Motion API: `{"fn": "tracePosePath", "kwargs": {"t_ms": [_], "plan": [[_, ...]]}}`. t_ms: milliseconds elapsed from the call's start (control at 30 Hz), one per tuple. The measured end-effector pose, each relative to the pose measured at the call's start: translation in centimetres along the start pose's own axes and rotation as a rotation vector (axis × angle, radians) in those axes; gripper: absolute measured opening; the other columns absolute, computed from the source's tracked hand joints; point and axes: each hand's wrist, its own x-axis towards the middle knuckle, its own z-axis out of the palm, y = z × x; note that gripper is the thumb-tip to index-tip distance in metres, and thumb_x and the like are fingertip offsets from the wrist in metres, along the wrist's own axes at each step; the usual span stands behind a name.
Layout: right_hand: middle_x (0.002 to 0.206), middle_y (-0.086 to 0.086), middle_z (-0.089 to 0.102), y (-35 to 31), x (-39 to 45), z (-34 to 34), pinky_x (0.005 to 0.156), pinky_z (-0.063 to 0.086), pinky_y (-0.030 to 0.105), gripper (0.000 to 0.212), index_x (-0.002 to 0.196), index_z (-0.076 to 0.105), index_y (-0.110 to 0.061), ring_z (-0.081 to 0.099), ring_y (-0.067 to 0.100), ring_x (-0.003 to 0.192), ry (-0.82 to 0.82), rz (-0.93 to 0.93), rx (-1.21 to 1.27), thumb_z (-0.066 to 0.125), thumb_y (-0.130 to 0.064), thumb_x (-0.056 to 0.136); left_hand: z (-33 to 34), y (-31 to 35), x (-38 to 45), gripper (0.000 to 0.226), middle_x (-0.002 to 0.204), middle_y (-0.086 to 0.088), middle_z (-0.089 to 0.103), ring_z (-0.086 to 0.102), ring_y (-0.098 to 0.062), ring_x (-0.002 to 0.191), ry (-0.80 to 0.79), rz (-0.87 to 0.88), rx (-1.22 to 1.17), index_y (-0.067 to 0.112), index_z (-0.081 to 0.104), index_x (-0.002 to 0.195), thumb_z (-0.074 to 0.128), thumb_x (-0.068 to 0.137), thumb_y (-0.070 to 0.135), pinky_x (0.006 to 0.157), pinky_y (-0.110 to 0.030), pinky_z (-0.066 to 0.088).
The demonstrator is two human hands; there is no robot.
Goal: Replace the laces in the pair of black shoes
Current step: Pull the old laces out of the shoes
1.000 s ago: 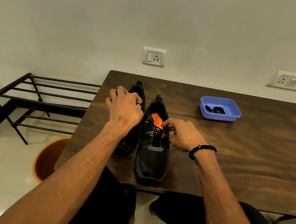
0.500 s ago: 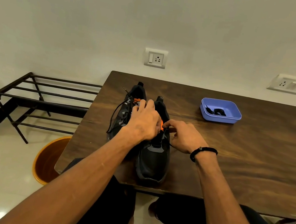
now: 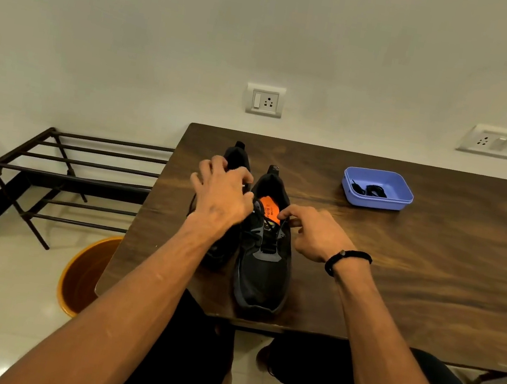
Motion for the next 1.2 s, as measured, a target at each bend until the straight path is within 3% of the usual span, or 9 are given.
{"fn": "tracePosePath", "kwargs": {"t_ms": [200, 367, 500, 600, 700, 800, 967, 1133, 1200], "plan": [[0.137, 0.005, 0.064, -0.1, 0.1, 0.0, 0.099, 0.057, 0.041, 0.067, 0.136, 0.061, -0.032, 0.062, 0.021, 0.124, -0.007, -0.009, -0.022, 0.061, 0.010, 0.084, 0.8, 1.3, -0.2, 0.017, 0.127, 0.000, 0.041, 0.034, -0.026, 0.129, -0.306, 0.237, 0.091, 0.042, 0.072, 0.106, 0.075, 0.090, 0.036, 0.108, -0.048, 0.035], [0.139, 0.005, 0.063, -0.2, -0.1, -0.1, 0.100, 0.056, 0.041, 0.067, 0.137, 0.060, -0.032, 0.062, 0.021, 0.125, -0.006, -0.008, -0.023, 0.061, 0.010, 0.084, 0.5, 1.0, 0.0, 0.006, 0.113, 0.007, 0.043, 0.041, -0.020, 0.119, -0.189, 0.261, 0.099, 0.037, 0.072, 0.090, 0.076, 0.089, 0.032, 0.103, -0.045, 0.039], [0.138, 0.004, 0.063, -0.2, -0.2, -0.1, 0.102, 0.055, 0.040, 0.068, 0.138, 0.060, -0.030, 0.061, 0.019, 0.126, -0.008, 0.003, -0.010, 0.062, 0.011, 0.084, 0.5, -0.4, 0.8, 0.017, 0.106, 0.006, 0.062, 0.050, -0.021, 0.109, -0.002, 0.111, -0.028, 0.029, 0.069, 0.079, 0.070, 0.092, 0.018, 0.090, -0.047, 0.050], [0.138, 0.005, 0.063, -0.3, -0.1, -0.1, 0.101, 0.056, 0.040, 0.068, 0.136, 0.060, -0.033, 0.061, 0.020, 0.126, -0.013, 0.011, -0.004, 0.062, 0.010, 0.084, 0.8, -1.2, 1.1, 0.012, 0.100, 0.011, 0.066, 0.062, -0.013, 0.101, -0.150, 0.139, -0.161, 0.032, 0.073, 0.094, 0.079, 0.088, 0.023, 0.095, -0.043, 0.055], [0.138, 0.004, 0.063, -0.4, -0.1, -0.1, 0.101, 0.056, 0.040, 0.066, 0.138, 0.059, -0.033, 0.061, 0.020, 0.126, -0.017, 0.013, -0.011, 0.064, 0.007, 0.085, 1.0, -0.5, 0.4, 0.036, 0.101, 0.010, 0.063, 0.062, -0.008, 0.095, -0.383, 0.148, -0.185, 0.032, 0.063, 0.118, 0.080, 0.087, 0.026, 0.096, -0.038, 0.053], [0.138, 0.005, 0.063, -0.4, -0.3, -0.1, 0.102, 0.056, 0.039, 0.067, 0.139, 0.058, -0.033, 0.062, 0.020, 0.126, -0.020, 0.022, -0.008, 0.063, 0.008, 0.086, 0.8, -0.2, 0.4, 0.014, 0.083, 0.012, 0.070, 0.066, -0.001, 0.082, -0.278, 0.140, -0.208, 0.031, 0.069, 0.093, 0.079, 0.089, 0.022, 0.094, -0.040, 0.056], [0.139, 0.006, 0.063, -0.8, -0.6, -0.4, 0.101, 0.055, 0.039, 0.066, 0.140, 0.059, -0.030, 0.062, 0.021, 0.124, -0.016, 0.018, -0.020, 0.062, 0.008, 0.087, 0.1, -0.2, 0.4, 0.016, 0.076, 0.015, 0.068, 0.067, -0.006, 0.089, -0.037, 0.054, -0.033, 0.032, 0.067, 0.076, 0.073, 0.090, 0.027, 0.099, -0.043, 0.044], [0.141, 0.005, 0.062, -0.9, -0.8, -0.6, 0.100, 0.053, 0.036, 0.056, 0.142, 0.058, -0.032, 0.064, 0.022, 0.119, -0.045, 0.021, -0.010, 0.066, -0.005, 0.093, -1.1, -1.7, 0.5, 0.004, 0.100, 0.004, 0.071, 0.060, -0.024, 0.112, 0.249, -0.152, -0.030, 0.034, 0.069, 0.098, 0.070, 0.094, 0.032, 0.101, -0.050, 0.036], [0.139, 0.004, 0.062, -1.4, -0.7, -0.3, 0.097, 0.050, 0.035, 0.043, 0.140, 0.060, -0.030, 0.062, 0.023, 0.119, -0.085, -0.004, -0.016, 0.067, -0.023, 0.098, -0.7, -1.6, 0.4, 0.022, 0.119, -0.002, 0.064, 0.048, -0.030, 0.126, 0.225, -0.132, 0.029, 0.033, 0.068, 0.113, 0.072, 0.092, 0.037, 0.108, -0.056, 0.035]]}}
